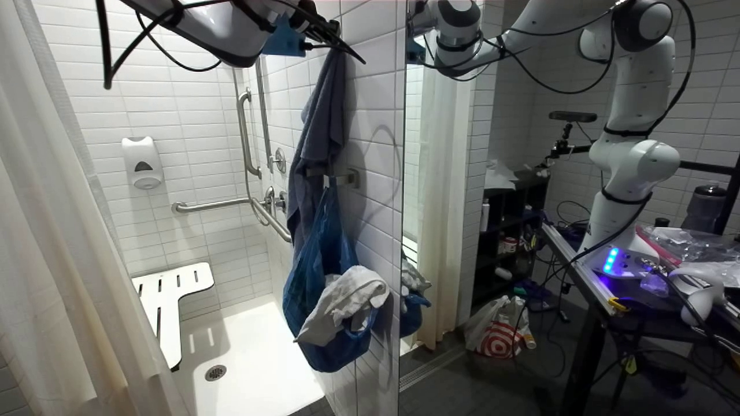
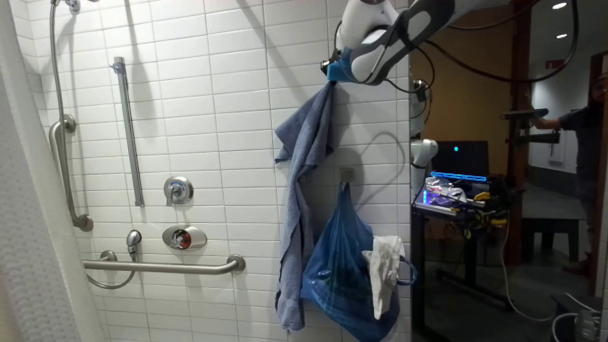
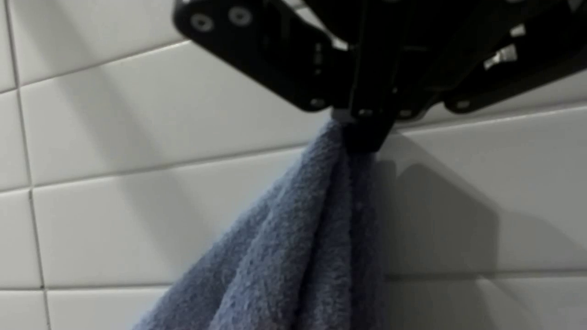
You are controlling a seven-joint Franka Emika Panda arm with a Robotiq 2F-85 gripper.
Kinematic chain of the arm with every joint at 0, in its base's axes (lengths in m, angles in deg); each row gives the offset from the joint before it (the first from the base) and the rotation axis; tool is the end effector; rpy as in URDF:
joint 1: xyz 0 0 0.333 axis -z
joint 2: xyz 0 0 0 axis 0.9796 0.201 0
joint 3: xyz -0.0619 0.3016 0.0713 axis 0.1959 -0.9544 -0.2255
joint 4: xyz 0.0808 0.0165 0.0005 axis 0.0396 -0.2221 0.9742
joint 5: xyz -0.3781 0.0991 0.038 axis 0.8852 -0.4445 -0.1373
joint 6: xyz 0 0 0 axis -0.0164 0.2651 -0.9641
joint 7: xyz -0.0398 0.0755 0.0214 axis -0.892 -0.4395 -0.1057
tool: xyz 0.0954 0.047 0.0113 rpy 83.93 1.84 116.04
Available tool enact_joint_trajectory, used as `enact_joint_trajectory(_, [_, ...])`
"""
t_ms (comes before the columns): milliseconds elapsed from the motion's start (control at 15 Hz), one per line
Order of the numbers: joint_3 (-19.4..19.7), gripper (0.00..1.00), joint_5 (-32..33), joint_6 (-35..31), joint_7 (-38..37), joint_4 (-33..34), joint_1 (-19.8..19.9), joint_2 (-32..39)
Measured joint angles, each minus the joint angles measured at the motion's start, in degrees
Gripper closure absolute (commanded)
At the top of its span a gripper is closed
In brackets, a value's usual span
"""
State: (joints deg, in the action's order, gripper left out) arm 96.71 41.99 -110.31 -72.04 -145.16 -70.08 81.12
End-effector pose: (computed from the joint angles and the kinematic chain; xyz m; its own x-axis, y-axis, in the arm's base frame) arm 0.6165 -0.1243 0.6906 0.2199 -0.2666 0.9384 -0.4850 -0.8645 -0.1320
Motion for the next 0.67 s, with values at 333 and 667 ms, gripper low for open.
enact_joint_trajectory(333, [-0.9,0.72,2.3,-0.4,0.2,0.0,-1.2,0.0])
enact_joint_trajectory(667, [-1.6,0.35,3.3,-0.4,0.3,0.0,-2.7,0.0])
